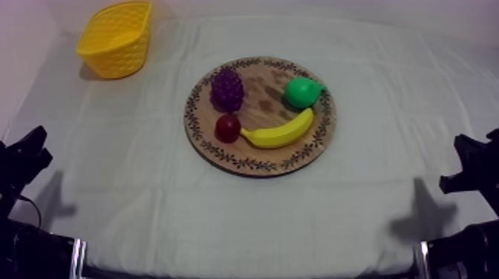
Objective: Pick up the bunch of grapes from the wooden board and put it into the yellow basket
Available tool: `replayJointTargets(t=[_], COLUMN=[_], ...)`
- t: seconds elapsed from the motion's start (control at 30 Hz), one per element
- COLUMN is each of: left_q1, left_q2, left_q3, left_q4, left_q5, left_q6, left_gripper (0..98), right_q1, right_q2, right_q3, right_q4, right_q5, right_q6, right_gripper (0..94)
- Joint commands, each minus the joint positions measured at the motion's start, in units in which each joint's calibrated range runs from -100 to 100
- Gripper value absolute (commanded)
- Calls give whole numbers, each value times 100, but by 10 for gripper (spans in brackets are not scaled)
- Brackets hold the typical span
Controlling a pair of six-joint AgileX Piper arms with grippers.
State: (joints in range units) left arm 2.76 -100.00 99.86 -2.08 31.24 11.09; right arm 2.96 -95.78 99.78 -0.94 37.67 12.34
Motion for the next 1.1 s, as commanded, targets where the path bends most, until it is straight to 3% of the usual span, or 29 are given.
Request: replayJointTargets(t=[0.0, 0.3, 0.43, 0.57, 0.83, 1.07], left_q1=[3, -12, 5, 55, 361, 346], left_q2=[0, 13, 375, 1147, 2825, 3875], left_q3=[3, -25, -359, -1166, -3348, -4659], left_q4=[1, -19, 149, 284, 331, 445], left_q5=[-3, 73, 83, 193, 852, 1399], left_q6=[1, -356, -496, -708, -964, -1143], left_gripper=[1, 0, 0, 0, 0, 0], right_q1=[3, 3, 3, 3, 3, 3], right_q2=[2, 2, 2, 2, 2, 2], right_q3=[-1, -1, -1, -1, -1, -1], right_q4=[-1, -1, -1, -1, -1, -1], right_q5=[7, 7, 7, 7, 7, 7], right_q6=[0, 0, 0, 0, 0, 0], right_gripper=[3, 3, 3, 3, 3, 3])
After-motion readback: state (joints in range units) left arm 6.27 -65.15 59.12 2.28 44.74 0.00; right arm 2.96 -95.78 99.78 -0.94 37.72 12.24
